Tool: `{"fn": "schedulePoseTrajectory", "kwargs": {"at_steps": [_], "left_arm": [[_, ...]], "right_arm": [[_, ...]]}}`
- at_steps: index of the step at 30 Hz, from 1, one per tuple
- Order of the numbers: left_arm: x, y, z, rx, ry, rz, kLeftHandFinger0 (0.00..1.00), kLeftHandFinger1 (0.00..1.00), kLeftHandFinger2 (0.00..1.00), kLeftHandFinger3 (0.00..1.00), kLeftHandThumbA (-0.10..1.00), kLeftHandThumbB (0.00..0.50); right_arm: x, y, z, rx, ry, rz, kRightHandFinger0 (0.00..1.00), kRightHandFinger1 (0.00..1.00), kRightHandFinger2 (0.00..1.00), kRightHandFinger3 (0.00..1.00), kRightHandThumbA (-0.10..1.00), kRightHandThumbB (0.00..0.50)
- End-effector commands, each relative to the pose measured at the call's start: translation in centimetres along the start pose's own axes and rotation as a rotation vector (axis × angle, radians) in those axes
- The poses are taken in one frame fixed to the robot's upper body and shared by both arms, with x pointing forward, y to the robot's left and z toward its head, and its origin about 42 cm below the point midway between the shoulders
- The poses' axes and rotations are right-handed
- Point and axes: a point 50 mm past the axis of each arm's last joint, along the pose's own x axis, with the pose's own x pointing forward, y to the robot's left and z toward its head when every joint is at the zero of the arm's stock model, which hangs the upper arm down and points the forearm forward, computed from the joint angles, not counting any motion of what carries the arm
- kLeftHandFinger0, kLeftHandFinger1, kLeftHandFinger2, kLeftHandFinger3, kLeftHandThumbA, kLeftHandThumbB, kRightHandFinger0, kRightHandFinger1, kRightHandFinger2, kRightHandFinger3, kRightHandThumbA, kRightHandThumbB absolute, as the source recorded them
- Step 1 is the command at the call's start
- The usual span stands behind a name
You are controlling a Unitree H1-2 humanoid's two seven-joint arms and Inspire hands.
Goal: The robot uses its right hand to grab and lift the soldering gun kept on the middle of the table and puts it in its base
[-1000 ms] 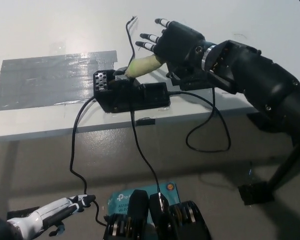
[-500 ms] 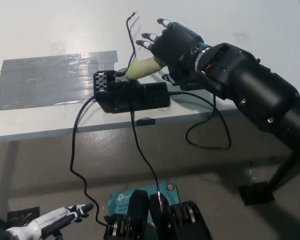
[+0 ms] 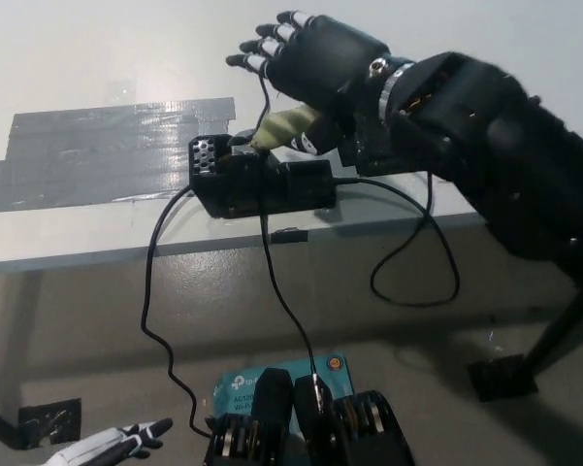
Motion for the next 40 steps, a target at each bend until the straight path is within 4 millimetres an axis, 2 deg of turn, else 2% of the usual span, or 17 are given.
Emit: {"fn": "schedulePoseTrajectory", "kwargs": {"at_steps": [1,4,6,9,12,14,15,16,17,19,21,23,27,29,31,36,40], "left_arm": [[-1.9,1.4,-1.6,-0.027,0.040,0.061,1.00,1.00,1.00,1.00,1.00,0.283],[-2.1,1.2,-1.7,-0.018,0.044,0.058,1.00,1.00,1.00,1.00,1.00,0.270],[-2.2,0.9,-1.9,-0.024,0.048,0.056,1.00,1.00,1.00,1.00,1.00,0.264],[-2.3,0.7,-1.9,-0.025,0.043,0.063,1.00,1.00,1.00,1.00,1.00,0.286],[-2.1,0.4,-1.9,-0.031,0.041,0.067,1.00,1.00,1.00,1.00,1.00,0.298],[-2.2,0.6,-1.8,-0.030,0.041,0.071,1.00,1.00,1.00,1.00,1.00,0.298],[-2.2,0.6,-1.8,-0.030,0.040,0.074,1.00,1.00,1.00,1.00,1.00,0.308],[-2.3,0.5,-1.8,-0.037,0.035,0.079,1.00,1.00,1.00,1.00,1.00,0.302],[-2.3,0.6,-1.8,-0.040,0.031,0.081,1.00,1.00,1.00,1.00,1.00,0.302],[-2.2,0.5,-1.9,-0.054,0.026,0.089,1.00,1.00,1.00,1.00,1.00,0.296],[-2.3,0.8,-2.2,-0.080,0.006,0.100,1.00,1.00,1.00,1.00,1.00,0.287],[-2.2,0.9,-2.2,-0.107,-0.015,0.120,1.00,1.00,1.00,1.00,1.00,0.295],[-1.7,1.7,-1.9,-0.148,-0.028,0.161,1.00,1.00,1.00,1.00,1.00,0.268],[-1.7,2.1,-1.8,-0.173,-0.036,0.181,1.00,1.00,1.00,1.00,1.00,0.212],[-1.6,2.5,-1.8,-0.169,-0.025,0.196,1.00,1.00,1.00,1.00,1.00,0.219],[-2.3,2.7,-2.5,-0.197,-0.024,0.255,1.00,1.00,1.00,1.00,1.00,0.229],[-2.6,3.8,-2.5,-0.242,-0.032,0.293,1.00,1.00,1.00,1.00,1.00,0.145]], "right_arm": [[-8.7,-10.2,-3.3,0.138,0.041,0.022,1.00,1.00,1.00,1.00,0.65,0.500],[-12.9,-9.7,-6.3,0.195,0.062,-0.019,1.00,1.00,1.00,1.00,0.68,0.500],[-13.2,-9.5,-6.3,0.202,0.060,-0.017,1.00,1.00,1.00,1.00,0.68,0.500],[-20.9,-6.3,-8.7,0.326,0.137,-0.062,1.00,1.00,1.00,1.00,0.71,0.500],[-25.1,-3.2,-9.2,0.394,0.199,-0.135,1.00,1.00,1.00,1.00,0.74,0.500],[-26.0,-2.4,-9.2,0.391,0.209,-0.167,1.00,1.00,1.00,1.00,0.76,0.500],[-27.1,-1.0,-9.0,0.449,0.232,-0.196,1.00,1.00,1.00,1.00,0.65,0.464],[-30.4,4.0,-7.8,0.609,0.301,-0.296,1.00,1.00,1.00,1.00,0.56,0.385],[-31.7,6.9,-7.0,0.679,0.338,-0.339,1.00,1.00,1.00,1.00,0.50,0.339],[-33.3,10.3,-5.9,0.767,0.391,-0.376,1.00,1.00,1.00,1.00,0.38,0.268],[-34.1,13.7,-4.9,0.849,0.430,-0.391,1.00,1.00,1.00,1.00,0.35,0.253],[-35.4,19.3,-3.2,0.993,0.546,-0.366,1.00,1.00,1.00,1.00,0.32,0.241],[-35.4,24.7,-1.8,1.074,0.602,-0.392,1.00,1.00,1.00,1.00,0.38,0.230],[-34.5,27.9,-0.7,1.138,0.646,-0.403,1.00,1.00,1.00,1.00,0.31,0.250],[-33.8,29.1,-0.1,1.192,0.682,-0.441,1.00,1.00,1.00,1.00,0.22,0.259],[-32.0,32.8,0.6,1.238,0.686,-0.481,0.78,1.00,1.00,1.00,0.17,0.220],[-31.5,33.7,0.3,1.240,0.664,-0.370,0.71,1.00,1.00,1.00,0.19,0.204]]}}
